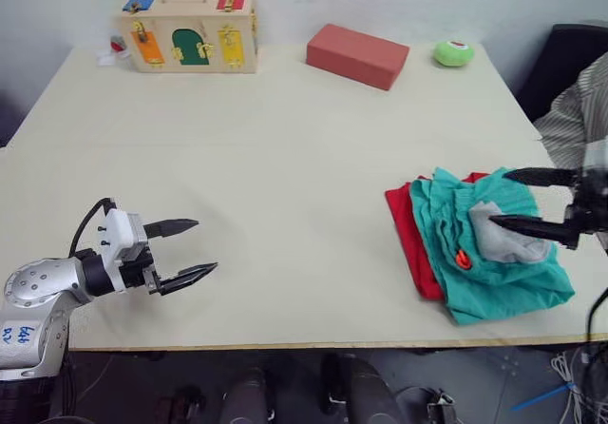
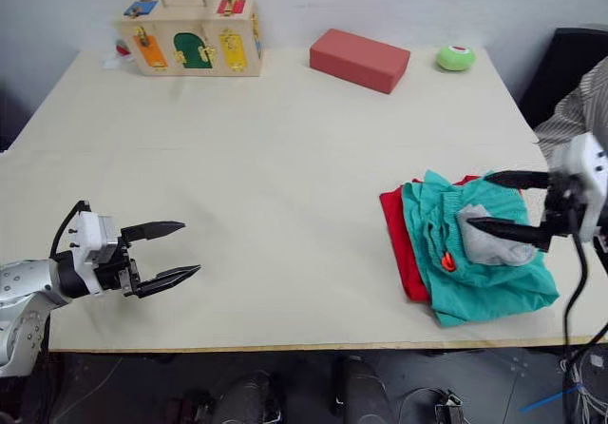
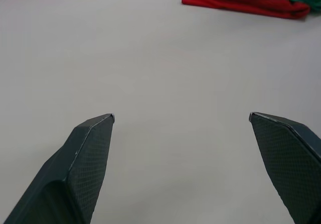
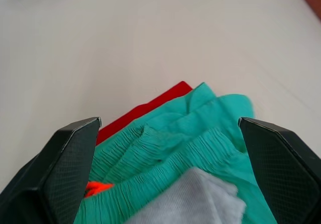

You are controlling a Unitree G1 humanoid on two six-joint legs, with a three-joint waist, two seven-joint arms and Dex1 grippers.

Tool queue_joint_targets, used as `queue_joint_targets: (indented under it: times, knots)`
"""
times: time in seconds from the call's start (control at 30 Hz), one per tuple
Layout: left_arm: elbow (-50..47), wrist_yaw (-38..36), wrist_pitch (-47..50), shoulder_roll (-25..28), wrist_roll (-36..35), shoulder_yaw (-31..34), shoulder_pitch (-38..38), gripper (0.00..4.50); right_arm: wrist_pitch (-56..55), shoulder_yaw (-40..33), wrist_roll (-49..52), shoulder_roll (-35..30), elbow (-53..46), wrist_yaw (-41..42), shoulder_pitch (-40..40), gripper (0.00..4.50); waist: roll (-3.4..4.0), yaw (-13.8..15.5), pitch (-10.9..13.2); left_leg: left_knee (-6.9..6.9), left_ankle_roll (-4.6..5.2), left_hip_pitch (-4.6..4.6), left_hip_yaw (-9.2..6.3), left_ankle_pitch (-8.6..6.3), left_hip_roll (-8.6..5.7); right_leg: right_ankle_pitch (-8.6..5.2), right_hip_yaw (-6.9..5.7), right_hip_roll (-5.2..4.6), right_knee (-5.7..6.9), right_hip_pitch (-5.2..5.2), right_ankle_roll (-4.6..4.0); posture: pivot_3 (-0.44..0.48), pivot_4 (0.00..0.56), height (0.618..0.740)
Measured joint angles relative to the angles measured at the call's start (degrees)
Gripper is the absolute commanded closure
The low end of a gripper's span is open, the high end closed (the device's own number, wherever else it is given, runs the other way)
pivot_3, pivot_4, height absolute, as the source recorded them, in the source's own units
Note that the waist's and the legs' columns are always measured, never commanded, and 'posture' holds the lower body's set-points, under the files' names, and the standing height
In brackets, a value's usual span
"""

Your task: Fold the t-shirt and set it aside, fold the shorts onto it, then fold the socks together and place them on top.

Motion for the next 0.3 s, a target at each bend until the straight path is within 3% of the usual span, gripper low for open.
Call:
queue_joint_targets:
  times: [0.03, 0.13, 0.3]
  knots:
    - [1.17, 1.54, -1.13, -0.04, 1.61, 0.48, 0.37, 0.0, -4.67, 3.78, -1.39, 7.4, -5.13, -1.49, -0.35, 0.02, -0.19, 0.02, -0.11, -0.02, -0.07, 0.0, -0.07, 0.0, 0.05, -0.05, -0.13, 0.01, 0.0, 0.01, -0.08, 0.0, 0.15, 0.74]
    - [1.22, 3.31, -3.86, -0.7, 3.32, 0.37, 0.3, 0.0, -12.27, 13.87, -5.88, 20.89, -10.11, -5.09, 1.84, 0.02, -0.2, -0.03, -0.11, -0.05, -0.13, -0.2, 0.05, 0.03, -0.01, -0.06, -0.07, -0.03, 0.14, -0.29, -0.1, 0.0, 0.15, 0.74]
    - [1.77, 4.25, -6.02, -0.89, 4.7, 0.54, 1.78, 0.0, -19.81, 18.72, -10.38, 28.21, -10.85, -8.79, 5.2, 0.02, -0.18, 0.27, -0.1, 0.37, 0.16, -0.42, 0.18, 0.02, -0.2, -0.07, -0.07, -0.34, 0.44, -0.47, -0.12, 0.0, 0.15, 0.74]
